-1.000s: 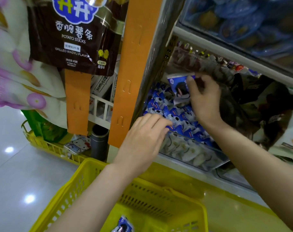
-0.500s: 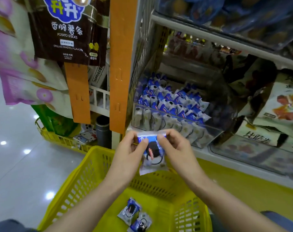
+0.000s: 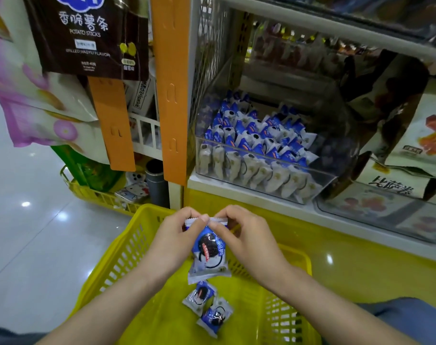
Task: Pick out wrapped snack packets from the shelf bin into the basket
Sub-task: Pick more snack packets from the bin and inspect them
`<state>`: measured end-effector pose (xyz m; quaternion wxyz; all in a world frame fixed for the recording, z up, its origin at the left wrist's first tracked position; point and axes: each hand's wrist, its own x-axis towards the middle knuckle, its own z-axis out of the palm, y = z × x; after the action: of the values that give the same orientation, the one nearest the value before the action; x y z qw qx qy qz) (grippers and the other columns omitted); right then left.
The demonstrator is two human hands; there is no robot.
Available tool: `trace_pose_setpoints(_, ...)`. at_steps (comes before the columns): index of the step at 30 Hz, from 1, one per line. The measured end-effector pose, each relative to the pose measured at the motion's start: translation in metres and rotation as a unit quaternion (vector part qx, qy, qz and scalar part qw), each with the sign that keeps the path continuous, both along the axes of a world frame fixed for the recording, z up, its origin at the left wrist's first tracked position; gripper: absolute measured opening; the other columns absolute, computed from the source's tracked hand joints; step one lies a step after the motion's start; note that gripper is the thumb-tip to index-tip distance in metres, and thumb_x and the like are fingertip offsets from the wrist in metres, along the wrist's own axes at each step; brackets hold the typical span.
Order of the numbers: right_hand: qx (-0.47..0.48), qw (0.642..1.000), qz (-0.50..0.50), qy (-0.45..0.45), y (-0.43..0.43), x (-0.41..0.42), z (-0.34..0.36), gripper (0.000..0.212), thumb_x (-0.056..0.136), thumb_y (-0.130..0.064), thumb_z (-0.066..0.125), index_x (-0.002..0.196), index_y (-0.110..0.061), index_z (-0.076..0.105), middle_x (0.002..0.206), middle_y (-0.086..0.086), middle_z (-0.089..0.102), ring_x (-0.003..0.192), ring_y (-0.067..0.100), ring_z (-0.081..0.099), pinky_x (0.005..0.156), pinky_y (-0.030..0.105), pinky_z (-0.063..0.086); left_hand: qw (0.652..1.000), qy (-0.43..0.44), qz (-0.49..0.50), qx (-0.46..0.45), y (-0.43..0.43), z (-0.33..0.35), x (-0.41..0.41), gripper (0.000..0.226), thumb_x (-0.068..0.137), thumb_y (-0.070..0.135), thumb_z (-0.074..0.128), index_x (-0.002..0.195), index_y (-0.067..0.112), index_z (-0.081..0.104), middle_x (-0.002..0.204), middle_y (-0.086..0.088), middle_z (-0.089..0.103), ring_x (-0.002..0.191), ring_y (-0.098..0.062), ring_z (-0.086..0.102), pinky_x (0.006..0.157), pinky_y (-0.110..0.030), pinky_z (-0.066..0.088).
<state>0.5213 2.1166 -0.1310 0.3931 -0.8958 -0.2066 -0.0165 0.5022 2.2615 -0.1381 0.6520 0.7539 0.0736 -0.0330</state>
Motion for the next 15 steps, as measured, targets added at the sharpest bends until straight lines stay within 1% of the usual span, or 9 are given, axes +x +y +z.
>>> trace_pose_setpoints(2, -0.044, 0.998, 0.018, -0.048, -0.002, 0.000, 0.000, 0.013, 0.089, -0.035, 0.058, 0.087, -0.023, 0.062, 0.079, -0.013, 0.055, 0.072, 0.005, 0.052, 0.061, 0.026, 0.044, 0.999, 0.031, 0.000, -0.031, 0.000, -0.002, 0.000, 0.023, 0.091, 0.021, 0.055, 0.069, 0.014, 0.058, 0.058, 0.002, 0.066, 0.057, -0.005, 0.064, 0.050, -0.018, 0.048)
trace_pose_setpoints(4, -0.040, 0.997, 0.024, -0.053, -0.002, 0.000, 0.001, 0.012, 0.090, -0.033, 0.057, 0.086, -0.022, 0.062, 0.079, -0.013, 0.056, 0.070, 0.004, 0.051, 0.060, 0.024, 0.043, 0.997, 0.054, -0.005, -0.059, 0.000, -0.001, 0.000, 0.020, 0.091, 0.023, 0.055, 0.074, 0.013, 0.060, 0.064, -0.002, 0.069, 0.062, -0.010, 0.067, 0.053, -0.021, 0.051)
trace_pose_setpoints(5, -0.018, 0.999, 0.017, -0.041, -0.001, 0.000, 0.001, 0.011, 0.090, -0.030, 0.058, 0.084, -0.021, 0.062, 0.078, -0.011, 0.058, 0.069, 0.004, 0.051, 0.060, 0.023, 0.043, 0.995, 0.064, -0.009, -0.077, 0.001, 0.000, 0.000, 0.017, 0.090, 0.023, 0.056, 0.079, 0.012, 0.061, 0.069, -0.002, 0.071, 0.065, -0.011, 0.068, 0.054, -0.021, 0.052)
trace_pose_setpoints(7, 0.058, 0.998, -0.023, 0.019, 0.000, 0.002, 0.001, 0.012, 0.090, -0.022, 0.058, 0.078, -0.020, 0.060, 0.073, -0.008, 0.060, 0.066, 0.006, 0.055, 0.058, 0.024, 0.047, 0.990, 0.083, -0.020, -0.112, 0.001, 0.002, -0.001, 0.014, 0.087, 0.021, 0.060, 0.094, 0.010, 0.061, 0.083, -0.004, 0.073, 0.075, -0.014, 0.070, 0.061, -0.023, 0.055)
trace_pose_setpoints(8, 0.105, 0.991, -0.049, 0.064, 0.000, 0.003, 0.001, 0.015, 0.090, -0.018, 0.057, 0.076, -0.021, 0.058, 0.071, -0.007, 0.060, 0.064, 0.007, 0.056, 0.055, 0.025, 0.050, 0.988, 0.094, -0.025, -0.116, 0.002, 0.003, -0.002, 0.019, 0.085, 0.020, 0.063, 0.101, 0.010, 0.060, 0.091, -0.006, 0.073, 0.081, -0.016, 0.070, 0.068, -0.027, 0.057)
trace_pose_setpoints(9, 0.153, 0.979, -0.074, 0.112, 0.001, 0.004, 0.001, 0.017, 0.091, -0.015, 0.056, 0.074, -0.020, 0.056, 0.070, -0.004, 0.059, 0.062, 0.007, 0.057, 0.052, 0.024, 0.052, 0.988, 0.105, -0.026, -0.108, 0.003, 0.004, -0.002, 0.025, 0.082, 0.019, 0.066, 0.104, 0.011, 0.059, 0.096, -0.007, 0.072, 0.085, -0.018, 0.070, 0.073, -0.031, 0.056)
trace_pose_setpoints(10, 0.194, 0.963, -0.094, 0.160, 0.002, 0.005, 0.002, 0.019, 0.092, -0.012, 0.054, 0.074, -0.019, 0.054, 0.072, -0.002, 0.059, 0.061, 0.006, 0.058, 0.050, 0.022, 0.053, 0.989, 0.110, -0.024, -0.096, 0.004, 0.005, -0.003, 0.028, 0.080, 0.019, 0.069, 0.106, 0.013, 0.058, 0.097, -0.006, 0.071, 0.085, -0.018, 0.070, 0.073, -0.032, 0.055)
trace_pose_setpoints(13, 0.277, 0.916, -0.106, 0.269, 0.005, 0.006, 0.002, 0.016, 0.095, -0.006, 0.046, 0.081, -0.012, 0.050, 0.083, 0.009, 0.058, 0.065, 0.010, 0.060, 0.052, 0.021, 0.055, 0.993, 0.089, 0.002, -0.079, 0.009, 0.005, -0.005, 0.029, 0.076, 0.017, 0.073, 0.102, 0.015, 0.059, 0.090, -0.004, 0.073, 0.072, -0.010, 0.069, 0.058, -0.019, 0.050)
trace_pose_setpoints(15, 0.261, 0.917, -0.074, 0.293, 0.005, 0.005, 0.002, 0.011, 0.096, -0.009, 0.044, 0.088, -0.012, 0.050, 0.085, 0.007, 0.059, 0.066, 0.009, 0.061, 0.054, 0.021, 0.055, 0.995, 0.068, 0.011, -0.068, 0.014, 0.006, -0.006, 0.027, 0.074, 0.016, 0.074, 0.098, 0.016, 0.061, 0.079, 0.002, 0.073, 0.066, -0.006, 0.068, 0.053, -0.015, 0.048)
